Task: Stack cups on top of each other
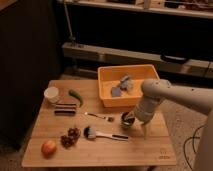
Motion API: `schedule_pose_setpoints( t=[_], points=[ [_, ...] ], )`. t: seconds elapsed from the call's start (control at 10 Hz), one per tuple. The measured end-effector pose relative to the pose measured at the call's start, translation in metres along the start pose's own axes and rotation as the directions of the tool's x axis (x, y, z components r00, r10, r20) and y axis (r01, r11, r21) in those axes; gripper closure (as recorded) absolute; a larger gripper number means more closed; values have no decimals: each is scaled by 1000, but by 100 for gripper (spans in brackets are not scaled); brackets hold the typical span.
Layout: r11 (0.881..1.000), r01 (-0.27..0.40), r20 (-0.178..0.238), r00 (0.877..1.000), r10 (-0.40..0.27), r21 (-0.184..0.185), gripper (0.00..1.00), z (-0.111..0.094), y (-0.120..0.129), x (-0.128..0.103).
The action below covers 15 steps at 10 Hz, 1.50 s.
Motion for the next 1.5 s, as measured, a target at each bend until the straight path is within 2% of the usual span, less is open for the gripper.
schedule_pose_setpoints(
  t=[0.2,1.3,1.4,1.5],
  points=[
    [1000,-1,-6,1000,1,2,50,3,-3,2],
    [1000,12,-9,1000,-12,-13,51,29,-26,4],
    [1000,13,-10,1000,-13,-18,53,31,-28,4],
    [1000,12,-11,1000,-12,-22,61,32,-29,5]
  ],
)
